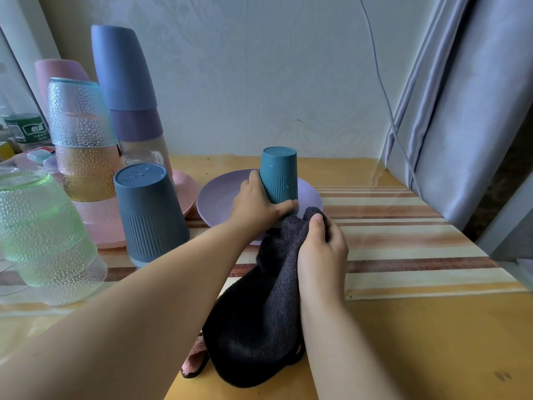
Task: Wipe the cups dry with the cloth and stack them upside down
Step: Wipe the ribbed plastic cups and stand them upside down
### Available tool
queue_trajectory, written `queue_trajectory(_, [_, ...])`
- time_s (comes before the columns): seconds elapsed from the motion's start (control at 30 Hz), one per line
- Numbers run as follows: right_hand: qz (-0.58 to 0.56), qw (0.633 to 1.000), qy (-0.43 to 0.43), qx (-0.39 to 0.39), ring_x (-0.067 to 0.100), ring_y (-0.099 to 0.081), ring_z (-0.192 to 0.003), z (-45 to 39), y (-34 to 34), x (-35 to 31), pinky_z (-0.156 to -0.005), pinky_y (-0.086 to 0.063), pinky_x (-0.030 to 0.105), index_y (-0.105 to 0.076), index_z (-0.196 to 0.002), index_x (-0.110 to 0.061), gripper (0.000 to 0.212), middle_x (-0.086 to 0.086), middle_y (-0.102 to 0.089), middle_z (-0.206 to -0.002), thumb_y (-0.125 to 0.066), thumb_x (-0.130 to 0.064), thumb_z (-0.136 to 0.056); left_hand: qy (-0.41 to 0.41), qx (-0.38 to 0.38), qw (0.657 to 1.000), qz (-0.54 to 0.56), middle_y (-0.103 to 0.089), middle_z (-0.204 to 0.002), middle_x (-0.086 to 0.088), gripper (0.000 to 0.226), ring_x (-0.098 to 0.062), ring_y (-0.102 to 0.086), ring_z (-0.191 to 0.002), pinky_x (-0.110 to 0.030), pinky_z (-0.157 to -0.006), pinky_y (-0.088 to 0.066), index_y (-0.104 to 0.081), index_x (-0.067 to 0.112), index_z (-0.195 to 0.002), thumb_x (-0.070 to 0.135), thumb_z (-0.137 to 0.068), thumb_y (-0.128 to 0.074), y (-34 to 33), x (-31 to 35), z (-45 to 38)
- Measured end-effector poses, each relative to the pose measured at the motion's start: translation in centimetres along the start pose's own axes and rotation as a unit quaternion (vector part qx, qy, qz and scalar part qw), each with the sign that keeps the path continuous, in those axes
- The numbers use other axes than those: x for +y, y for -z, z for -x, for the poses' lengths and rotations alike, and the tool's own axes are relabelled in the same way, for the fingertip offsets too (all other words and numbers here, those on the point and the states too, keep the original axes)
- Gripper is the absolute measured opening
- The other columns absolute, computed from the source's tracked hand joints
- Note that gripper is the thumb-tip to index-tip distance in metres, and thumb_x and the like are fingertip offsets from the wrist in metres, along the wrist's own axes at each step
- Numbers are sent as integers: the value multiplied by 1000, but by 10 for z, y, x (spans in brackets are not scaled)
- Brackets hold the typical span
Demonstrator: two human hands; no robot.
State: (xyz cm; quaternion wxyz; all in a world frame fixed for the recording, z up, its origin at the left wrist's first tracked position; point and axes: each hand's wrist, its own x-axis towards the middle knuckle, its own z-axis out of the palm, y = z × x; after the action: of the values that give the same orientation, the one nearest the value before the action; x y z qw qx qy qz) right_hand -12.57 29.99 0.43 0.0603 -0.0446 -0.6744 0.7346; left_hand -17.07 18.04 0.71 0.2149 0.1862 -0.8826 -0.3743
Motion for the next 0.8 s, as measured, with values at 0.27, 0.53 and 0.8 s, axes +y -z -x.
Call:
queue_trajectory(0.27, [2,1000,-1,2,17,-59,-102,1,1,-2,-81,-43,23,-63,-112,-13,28,2,-67,-110,-46,-28,-96,-8,37,997,-62,-52,-110,-4,63,-30,-57,-97,-32,-69,-32,-41,12,-113,49,-74,-74,1,7,8])
queue_trajectory(0.53, [-1,1000,-2,-3,18,-60,-102,1,1,-1,-80,-42,22,-63,-111,-12,28,3,-67,-109,-46,-28,-96,-4,18,1000,-9,-47,-124,-10,81,-29,-52,-111,-32,-77,-39,-34,10,-128,41,-70,-82,2,-2,6])
queue_trajectory(0.8, [3,1000,3,-14,20,-59,-102,1,0,1,-79,-41,23,-63,-111,-11,27,4,-67,-110,-46,-27,-96,29,-11,996,86,-54,-114,-7,72,-25,-56,-103,-37,-75,-47,-33,20,-110,21,-63,-87,6,-7,2])
